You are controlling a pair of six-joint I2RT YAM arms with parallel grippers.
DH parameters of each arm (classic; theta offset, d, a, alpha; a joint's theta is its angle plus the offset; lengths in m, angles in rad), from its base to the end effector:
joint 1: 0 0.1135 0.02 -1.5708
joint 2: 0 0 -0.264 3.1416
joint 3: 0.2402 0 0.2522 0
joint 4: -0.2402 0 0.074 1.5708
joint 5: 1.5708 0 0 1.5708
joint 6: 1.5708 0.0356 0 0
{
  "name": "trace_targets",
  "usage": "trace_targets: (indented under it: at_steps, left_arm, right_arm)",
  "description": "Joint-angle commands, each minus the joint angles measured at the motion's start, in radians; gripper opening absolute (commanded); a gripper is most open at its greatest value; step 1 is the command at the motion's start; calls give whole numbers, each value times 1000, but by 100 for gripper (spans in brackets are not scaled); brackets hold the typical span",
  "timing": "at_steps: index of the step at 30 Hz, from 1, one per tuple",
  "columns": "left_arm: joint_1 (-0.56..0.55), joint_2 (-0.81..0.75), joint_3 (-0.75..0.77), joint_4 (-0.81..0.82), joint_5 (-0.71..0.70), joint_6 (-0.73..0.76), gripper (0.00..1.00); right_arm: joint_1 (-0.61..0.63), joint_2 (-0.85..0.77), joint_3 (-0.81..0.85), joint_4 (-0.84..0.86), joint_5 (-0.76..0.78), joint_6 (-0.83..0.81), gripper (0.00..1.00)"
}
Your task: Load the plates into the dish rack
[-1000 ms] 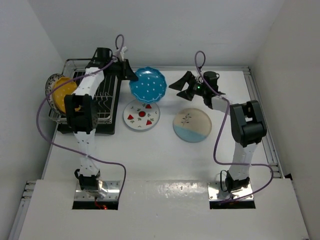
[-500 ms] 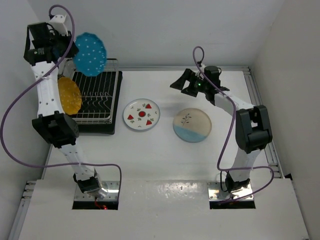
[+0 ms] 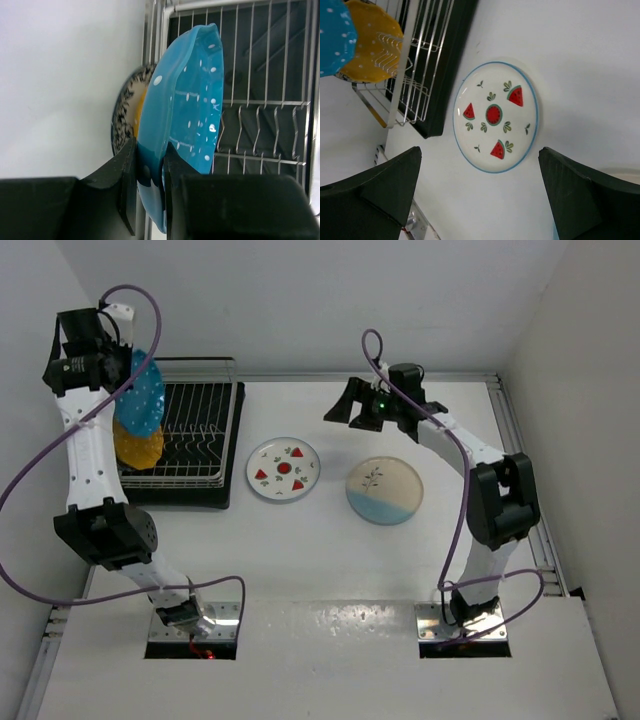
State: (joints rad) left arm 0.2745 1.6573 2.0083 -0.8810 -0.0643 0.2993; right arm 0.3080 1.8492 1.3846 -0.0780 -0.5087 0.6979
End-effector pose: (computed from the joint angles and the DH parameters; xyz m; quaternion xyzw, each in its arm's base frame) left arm 0.3331 0.0962 0.4617 -0.0052 0.8673 0.1674 0.4688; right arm 0.4030 0.1464 0.2569 0.0419 0.8507 0.4214 0.3114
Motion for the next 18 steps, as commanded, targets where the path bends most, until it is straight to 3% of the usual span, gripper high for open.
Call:
trace_targets:
  at_steps: [1,9,18]
  left_arm:
    - [-4,-93,-38,169,-83,12,0]
    - [-4,-113,-200,275,-178,44,0]
    - [-47,-113,-180,295,-264,96,0]
  right_arm:
    - [40,-30,80,-63,35,-67,99]
    - [51,-131,-57,-68,98,-86,99]
    - [52,-157,-96,-75,113,-117,99]
